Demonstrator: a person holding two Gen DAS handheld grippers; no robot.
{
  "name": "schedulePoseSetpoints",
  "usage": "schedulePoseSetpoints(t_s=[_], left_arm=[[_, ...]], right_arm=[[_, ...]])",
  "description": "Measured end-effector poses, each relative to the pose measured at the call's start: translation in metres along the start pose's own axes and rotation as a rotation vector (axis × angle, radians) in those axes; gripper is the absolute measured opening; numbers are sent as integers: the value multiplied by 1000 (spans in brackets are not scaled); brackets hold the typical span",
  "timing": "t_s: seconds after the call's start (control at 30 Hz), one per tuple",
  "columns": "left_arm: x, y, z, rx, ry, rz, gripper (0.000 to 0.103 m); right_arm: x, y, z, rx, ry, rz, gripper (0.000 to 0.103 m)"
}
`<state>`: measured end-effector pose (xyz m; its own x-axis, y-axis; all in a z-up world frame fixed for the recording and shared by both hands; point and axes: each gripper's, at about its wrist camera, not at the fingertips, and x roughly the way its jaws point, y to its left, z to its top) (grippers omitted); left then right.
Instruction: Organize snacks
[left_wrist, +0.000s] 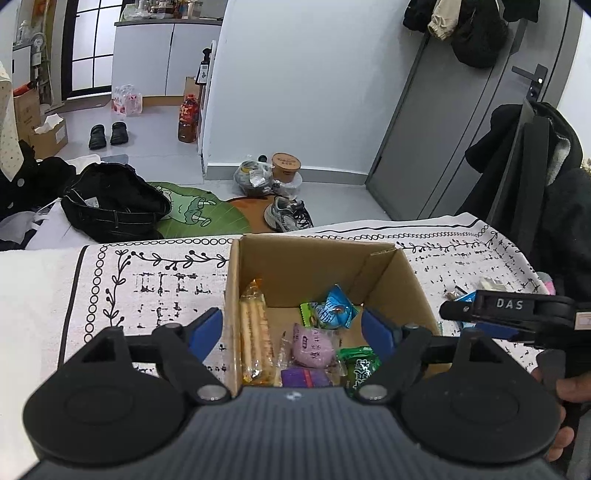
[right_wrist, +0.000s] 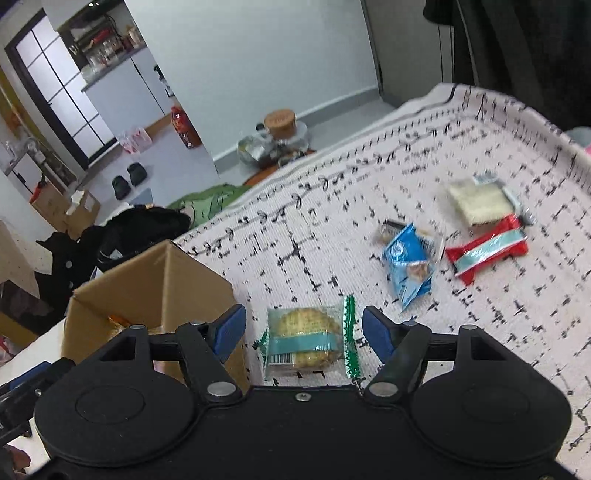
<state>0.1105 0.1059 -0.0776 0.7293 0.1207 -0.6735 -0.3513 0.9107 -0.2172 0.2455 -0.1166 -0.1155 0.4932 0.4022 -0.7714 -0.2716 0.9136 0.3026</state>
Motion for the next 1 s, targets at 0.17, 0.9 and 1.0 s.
schedulePoseSetpoints(t_s=[0.17, 0.9, 1.0], left_arm=[[10, -1, 3, 4, -3, 22, 81], [24, -6, 8, -33, -7, 99, 81], [18, -4, 8, -30, -14, 99, 81]], right_arm=[[17, -4, -1, 16, 53, 1, 73], [28, -5, 5, -90, 121, -57, 47], [11, -8, 12, -69, 73, -43, 47]])
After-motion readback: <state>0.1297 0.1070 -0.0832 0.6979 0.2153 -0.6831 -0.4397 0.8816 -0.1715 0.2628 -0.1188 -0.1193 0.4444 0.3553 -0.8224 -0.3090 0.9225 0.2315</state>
